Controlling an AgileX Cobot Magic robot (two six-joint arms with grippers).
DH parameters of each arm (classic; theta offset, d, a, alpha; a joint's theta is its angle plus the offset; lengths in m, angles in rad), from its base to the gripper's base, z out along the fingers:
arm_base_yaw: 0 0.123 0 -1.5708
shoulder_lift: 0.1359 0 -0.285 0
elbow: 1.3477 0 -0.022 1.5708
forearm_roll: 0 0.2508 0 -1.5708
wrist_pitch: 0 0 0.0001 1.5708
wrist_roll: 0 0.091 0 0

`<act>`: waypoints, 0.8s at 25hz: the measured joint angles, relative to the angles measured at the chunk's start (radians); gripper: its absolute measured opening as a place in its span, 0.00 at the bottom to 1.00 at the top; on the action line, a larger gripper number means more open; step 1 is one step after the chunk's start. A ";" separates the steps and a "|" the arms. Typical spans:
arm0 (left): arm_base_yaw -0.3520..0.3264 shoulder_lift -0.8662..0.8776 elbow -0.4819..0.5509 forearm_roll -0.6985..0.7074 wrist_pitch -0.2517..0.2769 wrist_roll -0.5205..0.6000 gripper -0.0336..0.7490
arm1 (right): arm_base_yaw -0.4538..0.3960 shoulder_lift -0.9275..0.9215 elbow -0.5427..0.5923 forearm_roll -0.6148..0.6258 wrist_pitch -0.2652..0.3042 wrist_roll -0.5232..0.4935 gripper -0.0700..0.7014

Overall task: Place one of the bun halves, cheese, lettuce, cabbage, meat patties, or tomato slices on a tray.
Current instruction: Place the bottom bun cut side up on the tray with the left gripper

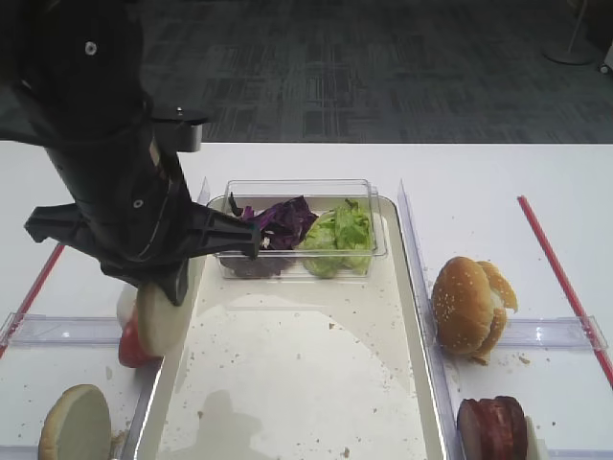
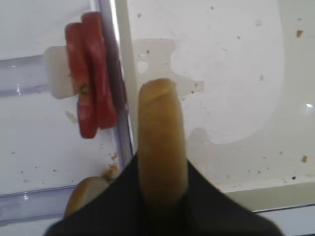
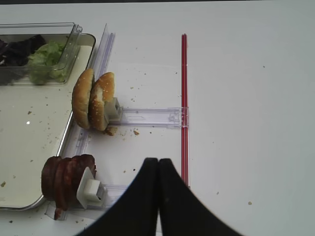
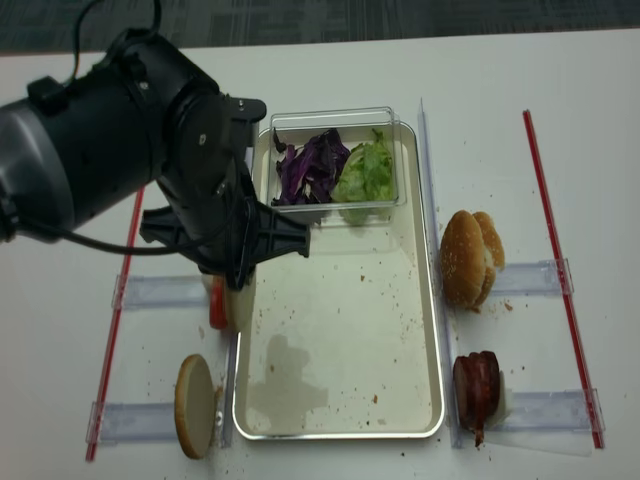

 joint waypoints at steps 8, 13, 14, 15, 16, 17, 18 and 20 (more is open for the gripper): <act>0.000 0.000 0.000 -0.447 -0.169 0.354 0.09 | 0.000 0.000 0.000 0.000 0.000 0.000 0.56; 0.007 0.000 0.000 -0.714 -0.211 0.586 0.09 | 0.000 0.000 0.000 0.000 0.000 0.000 0.56; 0.012 0.000 0.000 -0.744 -0.215 0.611 0.09 | 0.000 0.000 0.000 0.000 0.000 0.000 0.56; 0.019 0.000 0.000 -0.772 -0.215 0.629 0.09 | 0.000 0.000 0.000 0.000 0.000 0.000 0.56; 0.021 0.000 0.000 -0.789 -0.217 0.643 0.09 | 0.000 0.000 0.000 0.000 0.000 0.000 0.56; 0.025 0.000 0.000 -0.798 -0.219 0.649 0.09 | 0.000 0.000 0.000 0.000 0.000 0.000 0.56; 0.029 0.000 0.000 -0.802 -0.219 0.653 0.09 | 0.000 0.000 0.000 0.000 0.000 0.000 0.56; 0.035 0.002 0.000 -0.803 -0.223 0.659 0.09 | 0.000 0.000 0.000 0.000 0.000 0.000 0.56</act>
